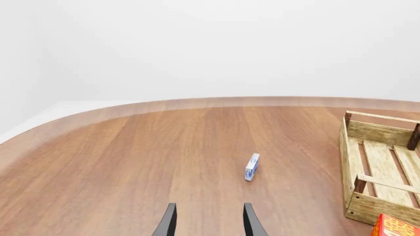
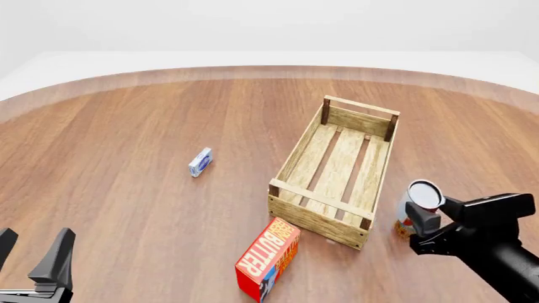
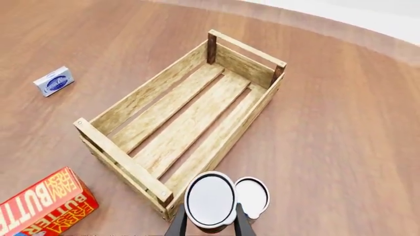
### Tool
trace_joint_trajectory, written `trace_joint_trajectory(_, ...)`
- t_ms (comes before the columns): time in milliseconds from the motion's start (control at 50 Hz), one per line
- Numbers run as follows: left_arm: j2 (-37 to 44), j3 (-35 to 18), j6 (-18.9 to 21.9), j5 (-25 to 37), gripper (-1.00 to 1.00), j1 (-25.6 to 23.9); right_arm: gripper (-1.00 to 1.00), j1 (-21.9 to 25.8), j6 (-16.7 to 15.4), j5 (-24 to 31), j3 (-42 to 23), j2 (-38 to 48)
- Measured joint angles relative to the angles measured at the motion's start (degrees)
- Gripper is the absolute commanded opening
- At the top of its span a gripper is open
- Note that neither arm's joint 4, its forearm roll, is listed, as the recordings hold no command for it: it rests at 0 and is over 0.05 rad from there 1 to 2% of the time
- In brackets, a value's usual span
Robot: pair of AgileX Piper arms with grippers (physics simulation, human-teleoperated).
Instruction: Pick up the tomato sauce, and put it in the wooden tray.
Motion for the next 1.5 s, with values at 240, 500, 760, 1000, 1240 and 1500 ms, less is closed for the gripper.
trace_joint_trajectory(240, 0.0, 0.0, 0.0, 0.0, 1.0, 0.0, -1.0, 0.1, -0.7, 5.4, -2.3, -3.8)
trace_joint_trajectory(500, 0.0, 0.0, 0.0, 0.0, 1.0, 0.0, -1.0, 0.3, -1.6, 9.9, -5.4, -6.1)
trace_joint_trajectory(760, 0.0, 0.0, 0.0, 0.0, 1.0, 0.0, -1.0, 0.7, -2.2, 11.8, -8.4, -6.0)
trace_joint_trajectory(1000, 0.0, 0.0, 0.0, 0.0, 1.0, 0.0, -1.0, 1.1, -2.8, 11.7, -10.7, -4.2)
trace_joint_trajectory(1240, 0.0, 0.0, 0.0, 0.0, 1.0, 0.0, -1.0, 1.6, -3.3, 10.2, -12.1, -1.7)
trace_joint_trajectory(1500, 0.0, 0.0, 0.0, 0.0, 1.0, 0.0, -1.0, 2.3, -3.5, 7.8, -13.3, 1.7)
